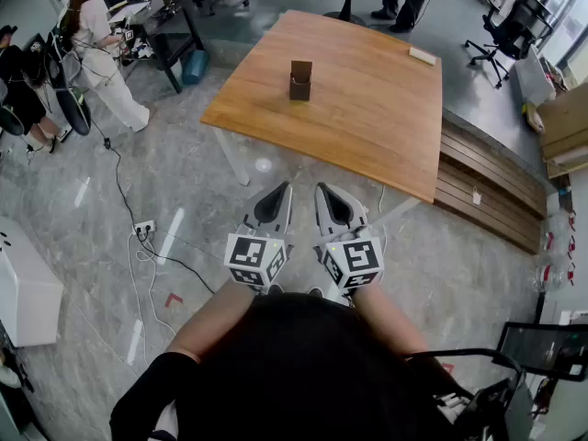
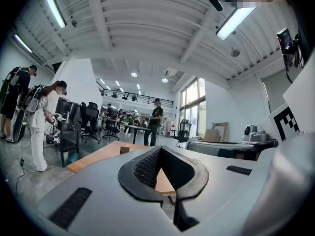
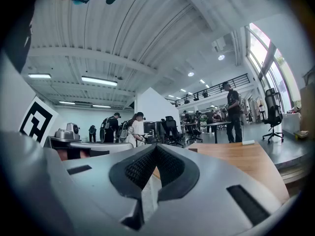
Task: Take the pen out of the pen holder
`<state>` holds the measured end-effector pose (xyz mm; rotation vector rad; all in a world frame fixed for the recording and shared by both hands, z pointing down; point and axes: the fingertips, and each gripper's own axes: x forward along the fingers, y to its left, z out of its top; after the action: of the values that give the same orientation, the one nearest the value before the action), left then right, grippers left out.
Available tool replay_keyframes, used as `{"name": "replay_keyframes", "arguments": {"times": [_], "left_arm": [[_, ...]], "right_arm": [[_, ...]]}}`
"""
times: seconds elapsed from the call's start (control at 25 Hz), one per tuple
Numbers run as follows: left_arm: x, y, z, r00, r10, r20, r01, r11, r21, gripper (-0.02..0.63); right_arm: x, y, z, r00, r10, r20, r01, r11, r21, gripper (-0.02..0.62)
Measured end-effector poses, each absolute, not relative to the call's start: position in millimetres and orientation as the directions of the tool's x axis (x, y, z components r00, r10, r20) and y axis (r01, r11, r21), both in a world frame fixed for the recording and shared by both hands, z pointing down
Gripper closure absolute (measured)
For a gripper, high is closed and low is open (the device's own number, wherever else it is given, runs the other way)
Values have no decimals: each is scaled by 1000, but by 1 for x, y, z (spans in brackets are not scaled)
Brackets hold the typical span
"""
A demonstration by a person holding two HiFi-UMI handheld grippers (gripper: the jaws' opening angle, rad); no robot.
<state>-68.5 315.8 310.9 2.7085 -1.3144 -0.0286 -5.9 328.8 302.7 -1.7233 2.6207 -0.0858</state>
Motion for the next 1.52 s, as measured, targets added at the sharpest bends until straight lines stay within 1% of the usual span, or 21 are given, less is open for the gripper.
{"name": "replay_keyframes", "arguments": {"times": [0.48, 0.64, 1.0, 1.24, 1.52], "left_arm": [[-69, 315, 316, 603, -796, 55, -794, -592, 136, 606], [-57, 315, 318, 593, -804, 53, -801, -582, 137, 605], [-28, 305, 327, 544, -838, 53, -835, -534, 132, 606], [-16, 278, 337, 523, -849, 75, -848, -511, 138, 605], [-6, 203, 356, 534, -841, 86, -841, -518, 153, 605]], "right_arm": [[0, 329, 307, -396, -918, 35, -918, 394, -42, 581], [13, 327, 309, -414, -910, 36, -909, 410, -74, 581], [50, 315, 315, -434, -901, 23, -900, 432, -52, 581], [64, 288, 328, -450, -892, 48, -892, 447, -67, 581], [70, 214, 347, -450, -889, 82, -893, 445, -71, 581]]}}
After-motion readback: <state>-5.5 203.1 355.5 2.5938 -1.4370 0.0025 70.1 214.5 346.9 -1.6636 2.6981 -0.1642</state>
